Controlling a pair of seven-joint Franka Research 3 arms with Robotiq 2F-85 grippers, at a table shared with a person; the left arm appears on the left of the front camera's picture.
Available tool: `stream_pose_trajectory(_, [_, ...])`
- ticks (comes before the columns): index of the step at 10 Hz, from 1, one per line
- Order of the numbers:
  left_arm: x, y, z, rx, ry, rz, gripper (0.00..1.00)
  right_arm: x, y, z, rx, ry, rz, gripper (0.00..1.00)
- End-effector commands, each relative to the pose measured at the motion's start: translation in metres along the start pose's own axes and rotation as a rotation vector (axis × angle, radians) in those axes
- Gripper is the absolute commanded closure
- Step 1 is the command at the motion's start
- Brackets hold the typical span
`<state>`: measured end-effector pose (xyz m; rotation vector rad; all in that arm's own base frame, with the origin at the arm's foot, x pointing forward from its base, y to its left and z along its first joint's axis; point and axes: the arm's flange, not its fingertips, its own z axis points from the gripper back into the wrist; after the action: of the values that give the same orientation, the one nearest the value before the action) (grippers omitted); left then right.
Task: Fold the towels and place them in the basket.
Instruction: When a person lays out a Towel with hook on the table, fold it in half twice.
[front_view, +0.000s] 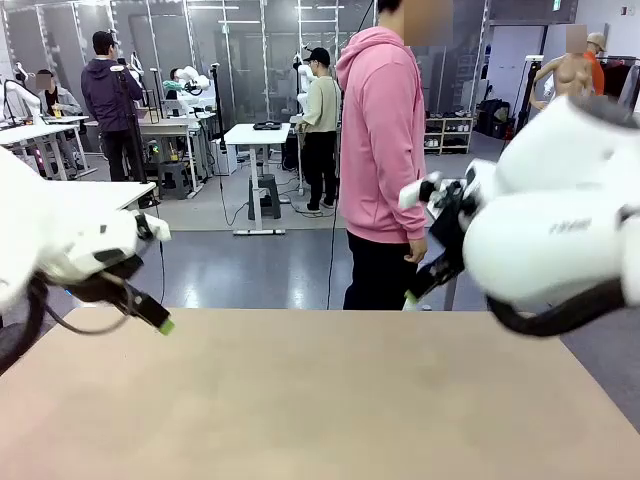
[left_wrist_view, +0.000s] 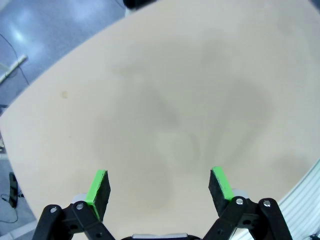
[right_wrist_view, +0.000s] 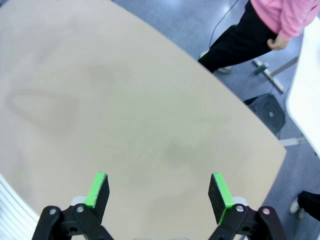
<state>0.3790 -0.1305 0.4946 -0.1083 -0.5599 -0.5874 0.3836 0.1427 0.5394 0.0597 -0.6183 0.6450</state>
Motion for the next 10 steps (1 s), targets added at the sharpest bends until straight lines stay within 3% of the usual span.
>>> stream_pose_trajectory(1, [0.001,0.020,0.086,0.016,-0.055,-0.005,0.00,0.012,-0.028,0.066,0.046,-0.016,0.018,0.00])
stream_pose_trajectory(3, [-0.014,0.025,0.172,0.011,-0.139,0.006,0.00,0.008,-0.049,0.134,0.043,-0.071,0.002,0.00])
stream_pose_trajectory(6, [-0.039,0.025,0.259,0.059,-0.216,0.029,0.00,-0.022,-0.064,0.201,0.035,-0.099,-0.021,0.00])
stream_pose_trajectory(10, [-0.046,0.036,0.324,0.081,-0.259,0.088,0.00,-0.069,-0.074,0.249,0.016,-0.154,-0.091,0.00])
